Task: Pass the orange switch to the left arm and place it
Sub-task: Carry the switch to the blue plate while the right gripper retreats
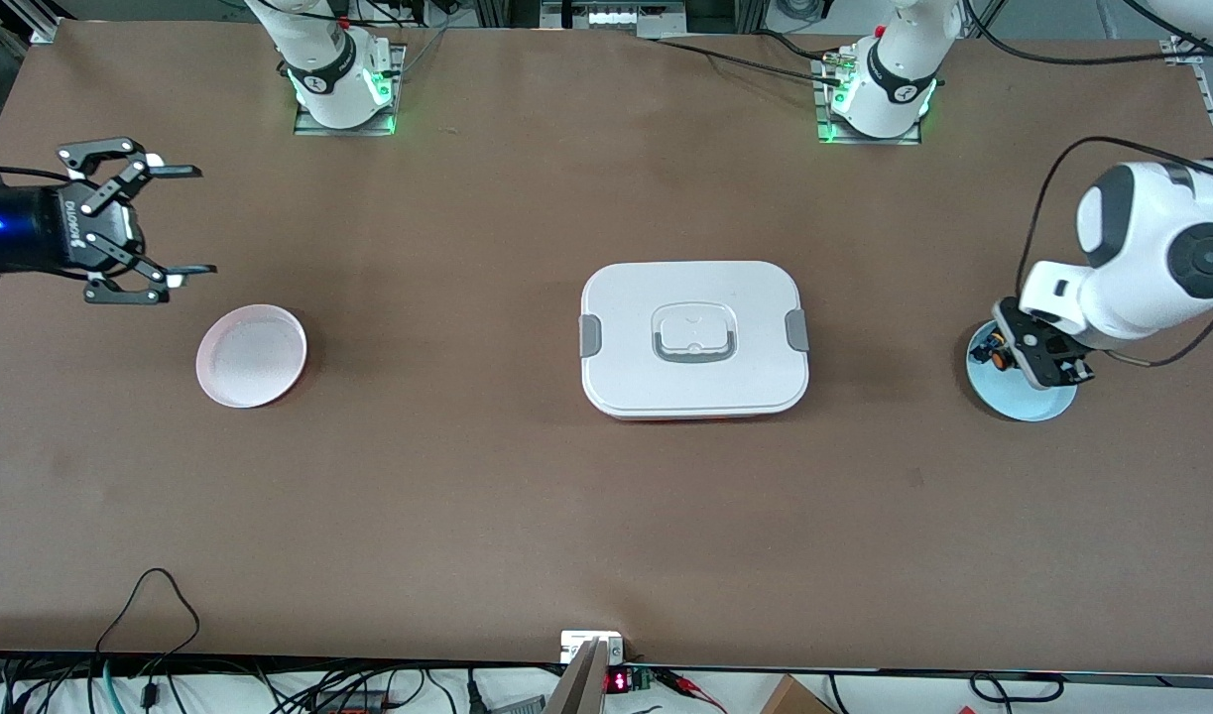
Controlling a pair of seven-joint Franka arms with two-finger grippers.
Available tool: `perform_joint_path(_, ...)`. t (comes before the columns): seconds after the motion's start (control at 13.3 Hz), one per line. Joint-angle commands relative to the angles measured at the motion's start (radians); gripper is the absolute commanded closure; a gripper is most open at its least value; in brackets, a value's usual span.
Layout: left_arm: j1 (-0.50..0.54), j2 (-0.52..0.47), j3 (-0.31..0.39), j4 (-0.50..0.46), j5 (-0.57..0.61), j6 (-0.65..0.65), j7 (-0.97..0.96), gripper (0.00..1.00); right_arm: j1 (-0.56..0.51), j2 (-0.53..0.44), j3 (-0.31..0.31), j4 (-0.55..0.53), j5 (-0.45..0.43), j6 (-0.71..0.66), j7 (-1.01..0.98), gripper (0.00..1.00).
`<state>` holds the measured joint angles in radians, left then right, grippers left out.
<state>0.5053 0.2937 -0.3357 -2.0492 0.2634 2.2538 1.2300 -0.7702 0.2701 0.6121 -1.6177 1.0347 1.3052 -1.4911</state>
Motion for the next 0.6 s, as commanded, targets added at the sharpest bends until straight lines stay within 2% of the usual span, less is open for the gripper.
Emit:
perform_joint_path(0.0,0.070,0.084,-0.016,0.012,0.020,0.061,0.081,0.81,0.005,-0.100,-0.073,-0.004,-0.083,-0.084,0.008,0.00)
perform_joint_path(0.08,0.088,0.103,-0.016,0.011,0.020,0.064,0.088,0.80,0.035,-0.126,-0.122,-0.004,-0.105,-0.116,0.008,0.00)
perform_joint_path(0.15,0.113,0.125,-0.016,0.011,0.020,0.090,0.118,0.80,0.092,-0.155,-0.203,-0.002,-0.123,-0.133,0.008,0.00)
perform_joint_path(0.38,0.174,0.195,-0.017,0.009,0.020,0.170,0.221,0.79,0.421,-0.192,-0.583,0.034,-0.192,-0.173,0.009,0.00)
perform_joint_path(0.45,0.174,0.197,-0.017,0.009,0.020,0.168,0.221,0.76,0.510,-0.199,-0.673,0.068,-0.238,-0.176,0.009,0.00)
perform_joint_path(0.53,0.174,0.197,-0.017,0.011,0.020,0.170,0.221,0.68,0.588,-0.212,-0.746,0.115,-0.295,-0.176,0.012,0.00)
